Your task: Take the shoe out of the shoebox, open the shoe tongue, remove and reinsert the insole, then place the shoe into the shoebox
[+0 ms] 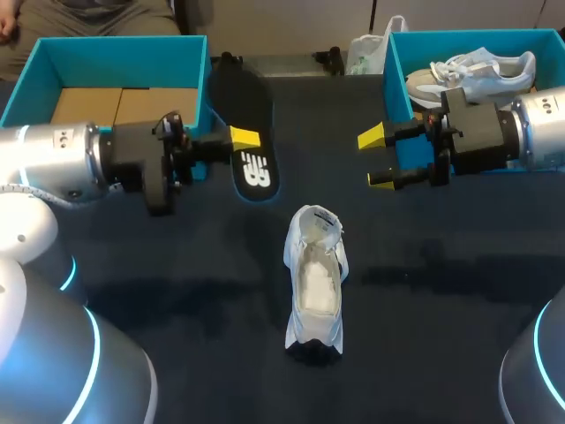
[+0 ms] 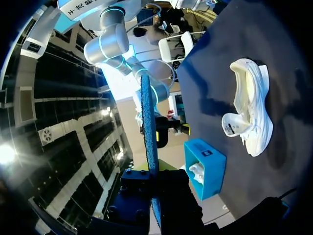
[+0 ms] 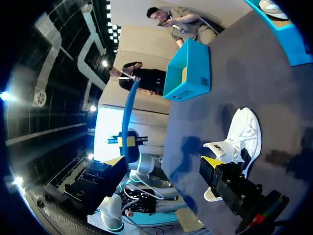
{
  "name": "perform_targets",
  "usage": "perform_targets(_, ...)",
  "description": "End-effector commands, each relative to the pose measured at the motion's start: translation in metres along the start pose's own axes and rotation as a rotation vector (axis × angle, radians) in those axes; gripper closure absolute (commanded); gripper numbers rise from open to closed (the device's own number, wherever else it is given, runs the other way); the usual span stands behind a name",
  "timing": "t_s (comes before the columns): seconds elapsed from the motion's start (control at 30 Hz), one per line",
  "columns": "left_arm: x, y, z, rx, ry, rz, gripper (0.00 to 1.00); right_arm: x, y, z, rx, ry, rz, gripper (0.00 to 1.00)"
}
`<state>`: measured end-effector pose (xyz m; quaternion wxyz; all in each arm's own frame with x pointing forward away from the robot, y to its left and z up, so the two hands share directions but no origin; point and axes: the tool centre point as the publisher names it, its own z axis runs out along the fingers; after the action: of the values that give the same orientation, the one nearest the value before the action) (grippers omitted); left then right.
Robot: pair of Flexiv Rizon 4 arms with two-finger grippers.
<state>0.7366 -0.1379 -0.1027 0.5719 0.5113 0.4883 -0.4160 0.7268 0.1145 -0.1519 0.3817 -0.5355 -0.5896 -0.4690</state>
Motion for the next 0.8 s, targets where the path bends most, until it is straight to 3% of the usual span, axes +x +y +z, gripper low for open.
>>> perform_targets(0.03, 0.015, 0.004, -0.007, 0.023, 0.001, -0.004, 1.0, 0.0, 0.0, 0.001, 0.0, -0.001, 0.0, 0.0)
perform_targets(0.37, 0.043, 0.003, -0.001, 0.072, 0.027, 0.032, 1.0, 0.0, 0.0, 0.001, 0.0, -0.001, 0.0, 0.0)
perform_targets(0.8, 0.051, -0.013, 0.014, 0.083, 0.006, 0.021, 1.0, -0.003, 0.029, 0.029, -0.042, 0.011, 0.039, 0.0)
